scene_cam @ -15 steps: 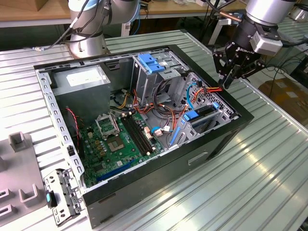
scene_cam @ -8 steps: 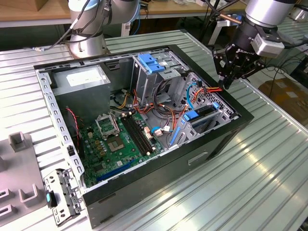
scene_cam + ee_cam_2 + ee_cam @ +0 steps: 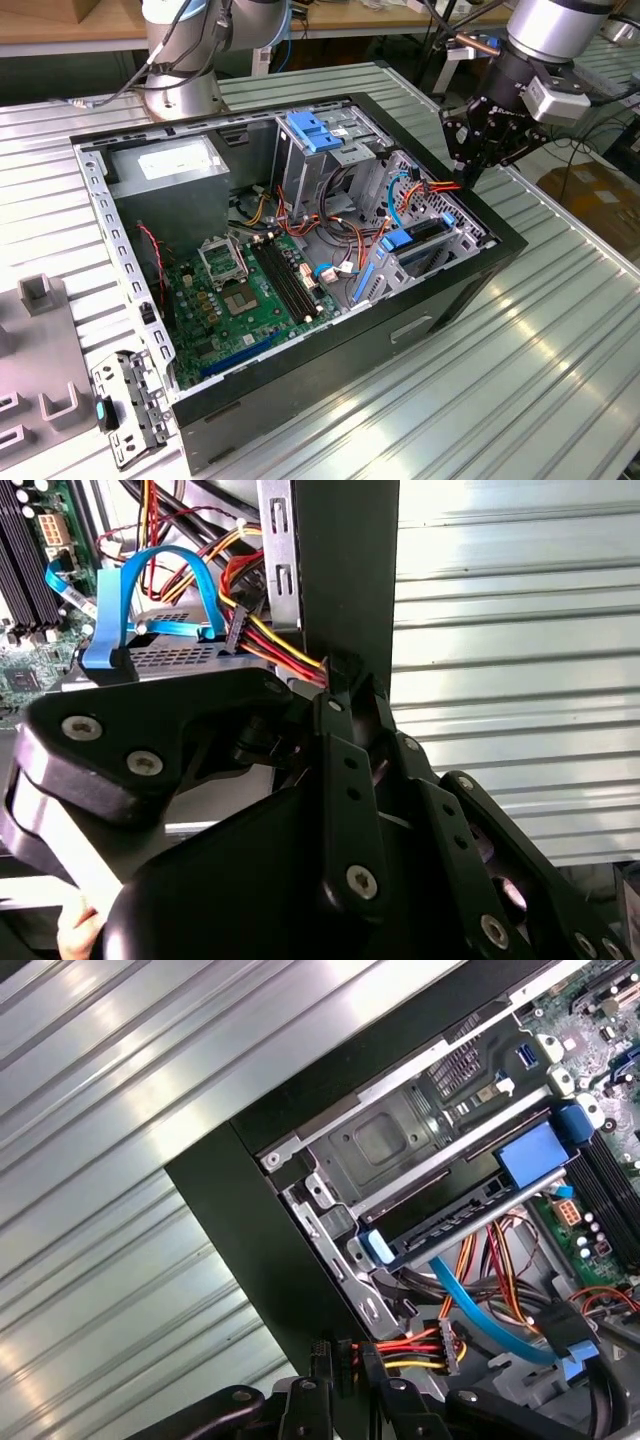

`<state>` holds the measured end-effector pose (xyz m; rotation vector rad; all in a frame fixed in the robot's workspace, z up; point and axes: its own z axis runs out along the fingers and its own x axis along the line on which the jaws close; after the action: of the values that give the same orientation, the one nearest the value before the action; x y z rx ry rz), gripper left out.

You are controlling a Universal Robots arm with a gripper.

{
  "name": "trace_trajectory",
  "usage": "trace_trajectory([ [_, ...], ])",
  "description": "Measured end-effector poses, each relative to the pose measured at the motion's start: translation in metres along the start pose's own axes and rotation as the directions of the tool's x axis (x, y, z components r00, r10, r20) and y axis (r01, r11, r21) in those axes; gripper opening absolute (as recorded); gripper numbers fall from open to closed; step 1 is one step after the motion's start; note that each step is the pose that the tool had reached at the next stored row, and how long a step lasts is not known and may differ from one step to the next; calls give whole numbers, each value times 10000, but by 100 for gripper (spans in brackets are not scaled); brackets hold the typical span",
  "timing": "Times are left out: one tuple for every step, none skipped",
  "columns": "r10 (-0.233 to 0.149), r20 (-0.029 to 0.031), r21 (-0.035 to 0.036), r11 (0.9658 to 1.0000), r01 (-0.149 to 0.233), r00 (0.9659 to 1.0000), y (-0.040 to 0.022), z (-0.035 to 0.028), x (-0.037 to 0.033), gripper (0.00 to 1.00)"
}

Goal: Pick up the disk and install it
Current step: 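Insert the first disk wire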

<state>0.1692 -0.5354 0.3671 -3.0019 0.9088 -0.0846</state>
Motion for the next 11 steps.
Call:
trace_trajectory([
  [-3, -19, -18, 10000, 3, 10000, 0, 2, 0, 25],
  [-7, -25, -16, 10000, 7, 10000, 1, 1, 0, 17],
  [-11, -29, -18, 10000, 11, 10000, 0, -23, 1, 16],
  [-12, -29, -18, 10000, 12, 10000, -1, -44, 2, 16],
  [-12, -29, -18, 10000, 12, 10000, -1, -56, 3, 16],
  [-12, -30, -19, 10000, 12, 10000, -1, -58, 3, 16],
  [-12, -31, -21, 10000, 12, 10000, -1, -59, 3, 16],
  [-12, -35, -26, 10000, 12, 10000, -1, -60, 3, 16],
  [-4, -35, -27, 10000, 4, 10000, -1, -60, 3, 16],
  [656, -49, -61, 9978, -656, 9978, 11, -62, -15, 16],
  [705, -50, -62, 9975, -705, 9975, 52, -65, -76, 16],
])
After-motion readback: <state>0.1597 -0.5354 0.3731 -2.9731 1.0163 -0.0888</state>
